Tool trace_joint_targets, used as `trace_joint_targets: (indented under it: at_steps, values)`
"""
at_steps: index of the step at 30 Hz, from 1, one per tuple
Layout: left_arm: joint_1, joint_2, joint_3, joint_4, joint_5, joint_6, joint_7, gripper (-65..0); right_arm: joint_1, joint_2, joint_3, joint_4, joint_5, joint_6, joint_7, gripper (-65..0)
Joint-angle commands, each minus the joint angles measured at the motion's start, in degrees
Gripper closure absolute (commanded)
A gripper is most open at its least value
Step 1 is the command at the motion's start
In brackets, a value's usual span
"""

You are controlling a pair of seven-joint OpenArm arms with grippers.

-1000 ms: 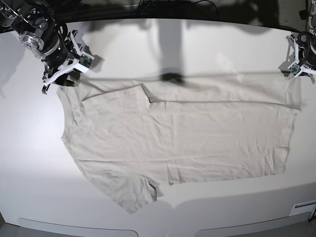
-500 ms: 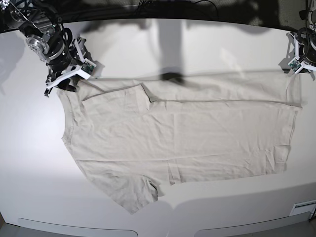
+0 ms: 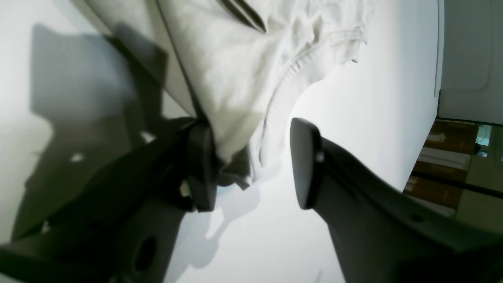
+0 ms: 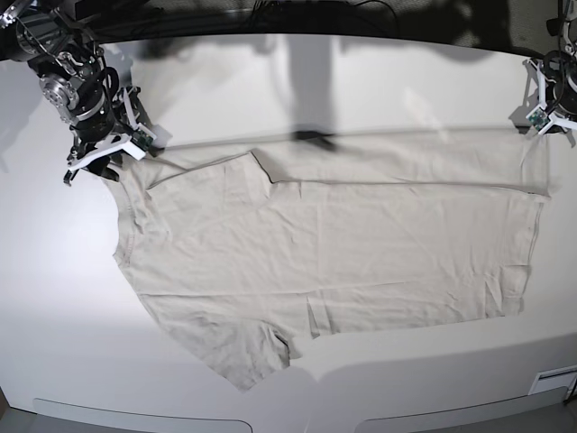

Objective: Fold the T-shirt properly
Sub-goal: 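Drag the shirt edge with both grippers to straighten the fold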

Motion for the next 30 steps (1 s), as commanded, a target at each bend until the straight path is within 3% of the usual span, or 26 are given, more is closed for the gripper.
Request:
trace_joint_targets:
  at_steps: [1, 6, 10, 14, 20, 25, 30]
  values:
    - [0.46, -0.83, -0.22, 0.13, 0.02, -0.96, 0.87, 0.0, 0.17, 0.92, 0.39, 0.44, 0.13, -0.07, -0.48, -25.7]
    - [0.48, -0.85, -0.22, 0.13, 0.02, -0.94, 0.87, 0.0, 0.15, 0.94, 0.39, 0.81, 0.15, -1.51, -1.38, 0.0]
    - [1.27, -1.03, -0.22, 0.26, 0.02, -0.94, 0.92, 0.0, 0.11, 1.14, 0.39, 2.73, 0.20, -6.32, -7.21, 0.0]
    - [5.40, -1.66, -0.37, 1.92, -1.07, -0.98, 2.08, 0.0, -0.76, 2.49, 0.39, 5.38, 2.12, -6.27, -10.51, 0.0]
    - [12.92, -4.42, -0.44, 6.10, -8.83, -0.90, 3.54, 0.0, -6.14, 3.78, 0.39, 10.54, 3.15, -6.03, -12.04, 0.0]
    - [15.87, -6.75, -1.09, 9.40, -14.29, -0.92, 12.09, 0.0, -11.74, 4.15, 0.39, 14.29, 2.95, -6.08, -12.63, 0.0]
    - [17.16, -7.04, -3.96, 9.64, -15.08, -0.92, 12.44, 0.0, -16.24, 4.37, 0.42, 16.59, 2.75, -6.10, -14.03, 0.0]
